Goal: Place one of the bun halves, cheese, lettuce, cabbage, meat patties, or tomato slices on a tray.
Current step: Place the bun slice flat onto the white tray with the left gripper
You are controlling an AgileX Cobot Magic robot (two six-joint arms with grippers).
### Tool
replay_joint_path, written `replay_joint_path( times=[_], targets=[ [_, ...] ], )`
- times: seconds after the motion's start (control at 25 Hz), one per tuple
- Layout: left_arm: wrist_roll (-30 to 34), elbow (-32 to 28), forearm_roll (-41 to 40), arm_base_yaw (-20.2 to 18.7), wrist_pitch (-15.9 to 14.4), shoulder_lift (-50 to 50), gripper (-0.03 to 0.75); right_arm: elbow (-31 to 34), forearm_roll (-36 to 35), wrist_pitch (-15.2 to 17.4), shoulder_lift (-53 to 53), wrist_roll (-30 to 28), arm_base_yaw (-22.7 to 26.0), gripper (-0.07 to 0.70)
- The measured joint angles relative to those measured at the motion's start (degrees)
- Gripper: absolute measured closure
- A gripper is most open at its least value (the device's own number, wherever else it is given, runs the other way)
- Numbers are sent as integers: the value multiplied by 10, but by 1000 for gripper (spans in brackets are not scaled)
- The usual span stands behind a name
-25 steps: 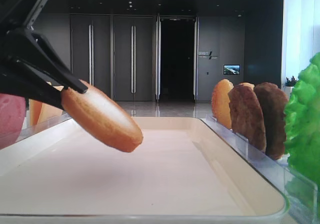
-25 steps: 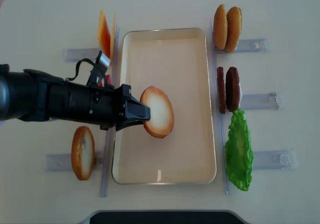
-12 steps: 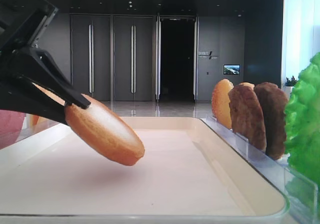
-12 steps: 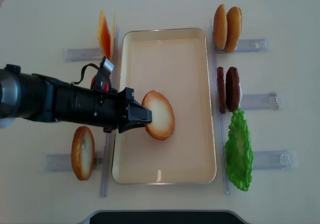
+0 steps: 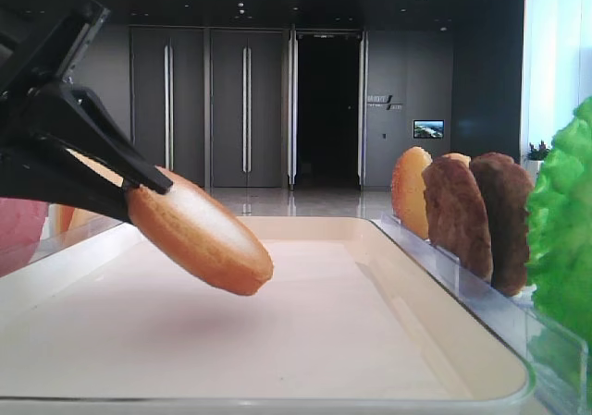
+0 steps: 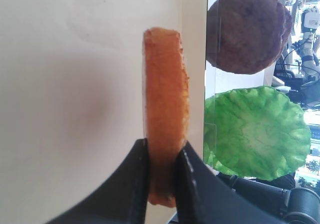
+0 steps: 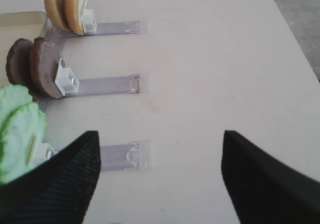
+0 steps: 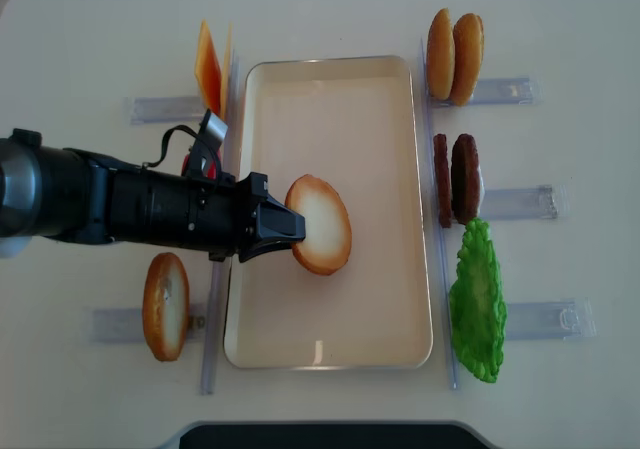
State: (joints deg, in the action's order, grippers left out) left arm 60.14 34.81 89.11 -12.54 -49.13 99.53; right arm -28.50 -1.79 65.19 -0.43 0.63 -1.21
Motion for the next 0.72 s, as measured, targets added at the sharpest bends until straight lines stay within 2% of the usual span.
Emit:
replay_joint_path(
  times=[0.56,0.72],
  targets=[
    [0,0,-1,-1,11,0,606,0,0,0,0,0,0,118],
    [7,0,0,-20,10,0,606,0,0,0,0,0,0,118]
  ],
)
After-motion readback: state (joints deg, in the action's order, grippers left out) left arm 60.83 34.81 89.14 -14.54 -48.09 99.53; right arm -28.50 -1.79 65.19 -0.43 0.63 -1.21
